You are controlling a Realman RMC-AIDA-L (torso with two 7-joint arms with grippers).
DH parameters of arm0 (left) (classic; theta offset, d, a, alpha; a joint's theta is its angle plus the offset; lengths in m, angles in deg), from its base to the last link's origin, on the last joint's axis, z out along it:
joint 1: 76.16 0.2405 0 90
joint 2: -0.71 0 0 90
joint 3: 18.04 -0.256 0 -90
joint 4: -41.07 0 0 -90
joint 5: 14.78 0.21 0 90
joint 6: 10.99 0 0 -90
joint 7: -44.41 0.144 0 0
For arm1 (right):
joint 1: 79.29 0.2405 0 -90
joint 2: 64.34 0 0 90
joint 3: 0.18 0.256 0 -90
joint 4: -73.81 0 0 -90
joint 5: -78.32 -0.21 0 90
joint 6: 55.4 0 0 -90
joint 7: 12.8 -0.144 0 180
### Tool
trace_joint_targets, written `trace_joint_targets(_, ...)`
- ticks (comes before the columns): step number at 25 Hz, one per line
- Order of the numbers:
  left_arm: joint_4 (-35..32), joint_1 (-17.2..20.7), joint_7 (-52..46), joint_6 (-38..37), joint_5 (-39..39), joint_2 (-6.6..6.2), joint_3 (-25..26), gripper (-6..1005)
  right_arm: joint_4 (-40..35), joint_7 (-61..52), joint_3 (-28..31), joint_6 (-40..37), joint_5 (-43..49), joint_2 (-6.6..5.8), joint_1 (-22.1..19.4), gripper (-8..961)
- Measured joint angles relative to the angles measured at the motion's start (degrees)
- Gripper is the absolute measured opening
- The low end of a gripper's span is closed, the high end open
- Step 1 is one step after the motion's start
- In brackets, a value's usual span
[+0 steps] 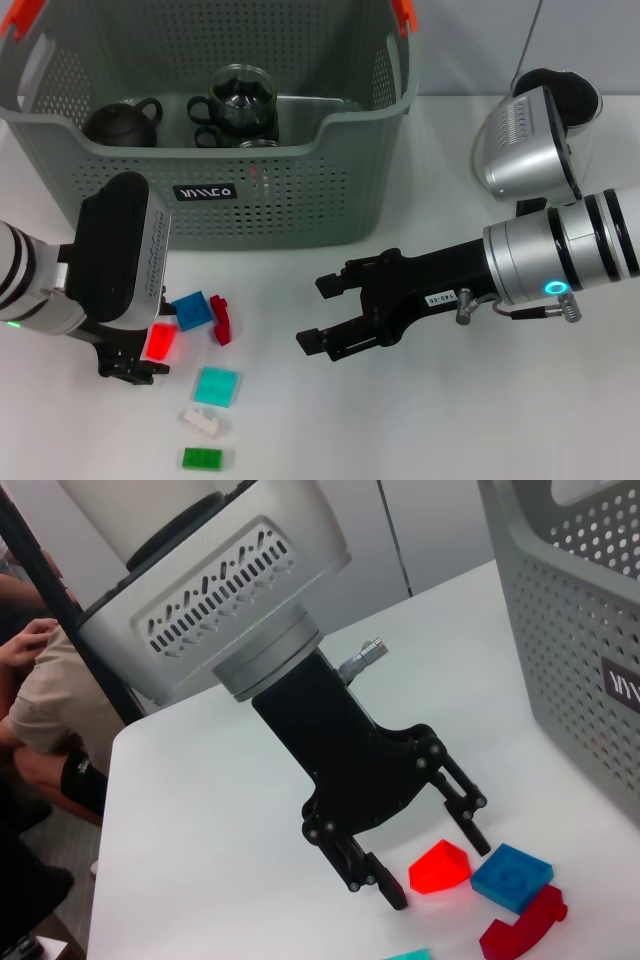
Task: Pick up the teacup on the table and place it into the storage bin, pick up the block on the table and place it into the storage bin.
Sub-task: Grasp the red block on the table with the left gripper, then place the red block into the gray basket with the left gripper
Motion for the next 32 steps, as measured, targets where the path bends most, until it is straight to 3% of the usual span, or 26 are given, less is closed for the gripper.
trace_joint_targets(6, 0.70, -0.30, 0.00, 0.32, 0.01, 0.01, 0.20, 683, 0.00, 0.00, 0.00, 0.08, 0.00, 0.00, 0.15, 895)
trace_joint_targets(27, 1.51, -0.69, -0.60, 0.47, 0.28, 0.00, 0.39, 532, -0.01, 0.00, 0.00, 0.12, 0.00, 0.00, 0.16, 896)
trace_joint_targets(32, 0.47, -0.97, -0.98, -1.89, -0.56, 0.00, 2.35, 471, -0.01, 0.00, -0.01, 0.12, 0.00, -0.04, 0.16, 896)
